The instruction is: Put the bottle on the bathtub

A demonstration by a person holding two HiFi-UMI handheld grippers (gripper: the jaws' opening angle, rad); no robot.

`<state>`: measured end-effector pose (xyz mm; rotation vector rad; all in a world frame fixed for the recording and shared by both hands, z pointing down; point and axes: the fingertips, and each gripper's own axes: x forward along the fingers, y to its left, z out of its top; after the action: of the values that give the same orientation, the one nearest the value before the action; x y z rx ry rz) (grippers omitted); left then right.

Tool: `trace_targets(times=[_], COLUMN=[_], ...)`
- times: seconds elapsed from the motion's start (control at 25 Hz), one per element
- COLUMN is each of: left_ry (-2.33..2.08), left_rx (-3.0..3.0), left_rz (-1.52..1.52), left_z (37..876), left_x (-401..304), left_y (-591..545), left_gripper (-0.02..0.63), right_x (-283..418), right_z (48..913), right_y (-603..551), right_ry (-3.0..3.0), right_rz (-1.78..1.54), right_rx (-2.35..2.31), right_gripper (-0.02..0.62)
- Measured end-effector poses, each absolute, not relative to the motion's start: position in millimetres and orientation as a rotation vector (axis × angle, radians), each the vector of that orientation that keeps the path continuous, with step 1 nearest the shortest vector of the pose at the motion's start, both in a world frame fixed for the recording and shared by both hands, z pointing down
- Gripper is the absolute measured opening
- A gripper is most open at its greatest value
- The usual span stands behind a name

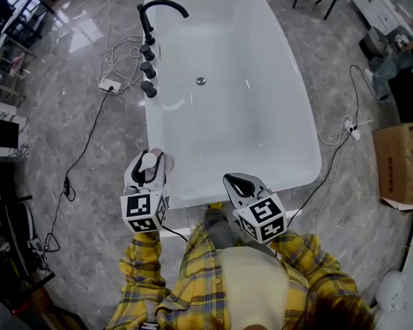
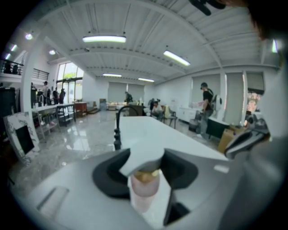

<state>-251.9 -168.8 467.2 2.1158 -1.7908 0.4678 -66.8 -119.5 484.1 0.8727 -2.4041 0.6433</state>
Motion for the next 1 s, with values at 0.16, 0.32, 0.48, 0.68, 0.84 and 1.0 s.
trace_targets(times=[0.16,0.32,0.48,0.68,0.84,1.0], left_ry=[-1.8,-1.816,-1.837,-1.848,-1.858,-1.872], left_rx=[2.11,2.096,2.056,2.032,2.025,2.028], left_rz=[0.49,0.507,0.491,0.49,0.503,0.517], left_z=[477.8,488.3,499.0,504.8,509.9,511.2], left_x=[-265.3,-277.4,-293.1,-309.3,-317.4,-321.9], left_y=[-187.1,-204.2,-220.8,-239.9,-257.6,-274.7], left_gripper=[0.186,0.186,0.186,0.186,0.186,0.186], right_x=[-71.6,-78.1,-86.0,-94.6,-97.5,-97.9], right_z=[488.0,496.0,504.9,506.1,509.5,511.2], right_y=[-122.1,-123.7,-122.5,-127.8,-134.4,-136.7], right_ry=[-2.39,-2.378,-2.368,-2.372,-2.37,-2.365], right_rz=[0.651,0.653,0.663,0.666,0.669,0.676], right_rx=[0.871,0.857,0.826,0.809,0.808,0.813], right_gripper=[0.014,0.014,0.014,0.014,0.013,0.014])
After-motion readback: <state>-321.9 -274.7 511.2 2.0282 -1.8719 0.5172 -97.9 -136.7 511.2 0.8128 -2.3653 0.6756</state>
